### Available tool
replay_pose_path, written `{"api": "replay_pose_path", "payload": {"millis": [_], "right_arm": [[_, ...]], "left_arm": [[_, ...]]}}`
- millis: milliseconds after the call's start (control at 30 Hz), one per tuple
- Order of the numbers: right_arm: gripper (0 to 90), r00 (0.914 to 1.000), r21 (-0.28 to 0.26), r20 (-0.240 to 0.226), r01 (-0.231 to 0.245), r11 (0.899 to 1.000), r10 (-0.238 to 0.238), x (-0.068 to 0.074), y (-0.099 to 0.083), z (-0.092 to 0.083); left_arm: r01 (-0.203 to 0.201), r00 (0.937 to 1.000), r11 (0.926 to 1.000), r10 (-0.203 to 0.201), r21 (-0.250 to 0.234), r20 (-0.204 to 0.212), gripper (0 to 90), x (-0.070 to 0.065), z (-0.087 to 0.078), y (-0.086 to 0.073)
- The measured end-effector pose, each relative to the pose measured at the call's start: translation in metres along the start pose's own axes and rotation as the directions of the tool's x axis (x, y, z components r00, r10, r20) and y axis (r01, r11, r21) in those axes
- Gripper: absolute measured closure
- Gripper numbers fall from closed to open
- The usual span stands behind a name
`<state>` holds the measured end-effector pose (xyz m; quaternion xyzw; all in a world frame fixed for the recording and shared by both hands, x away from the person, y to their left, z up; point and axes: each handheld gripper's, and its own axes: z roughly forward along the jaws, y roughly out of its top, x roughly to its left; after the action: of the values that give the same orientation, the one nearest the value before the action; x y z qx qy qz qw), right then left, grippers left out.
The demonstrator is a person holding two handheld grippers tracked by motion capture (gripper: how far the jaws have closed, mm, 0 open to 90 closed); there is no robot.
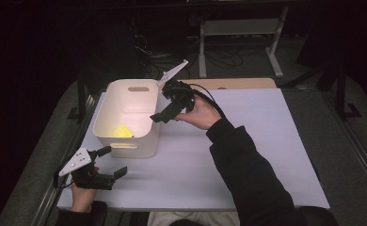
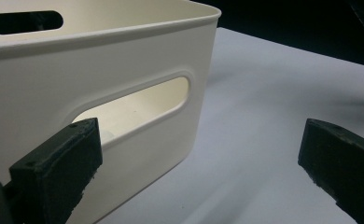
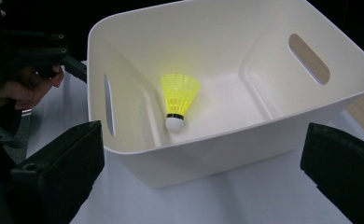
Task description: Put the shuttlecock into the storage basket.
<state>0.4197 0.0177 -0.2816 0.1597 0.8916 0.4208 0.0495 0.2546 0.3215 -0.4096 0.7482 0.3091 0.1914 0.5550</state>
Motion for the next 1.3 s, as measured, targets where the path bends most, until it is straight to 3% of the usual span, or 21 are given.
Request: {"api": "replay_pose_path", "payload": {"millis": [833, 1300], "right_arm": [[0.0, 0.9981, -0.035, 0.052, -0.032, 0.999, 0.033, -0.006, -0.027, -0.023], [0.0, 0.997, -0.058, 0.071, -0.027, 0.998, 0.031, -0.005, -0.04, -0.038]], "left_arm": [[0.002, 1.0, 1.0, -0.002, 0.006, -0.002, 0.0, 0.0, 0.0, 0.0], [0.001, 1.0, 1.0, -0.001, 0.01, -0.003, 0.0, 0.0, 0.0, 0.0]]}}
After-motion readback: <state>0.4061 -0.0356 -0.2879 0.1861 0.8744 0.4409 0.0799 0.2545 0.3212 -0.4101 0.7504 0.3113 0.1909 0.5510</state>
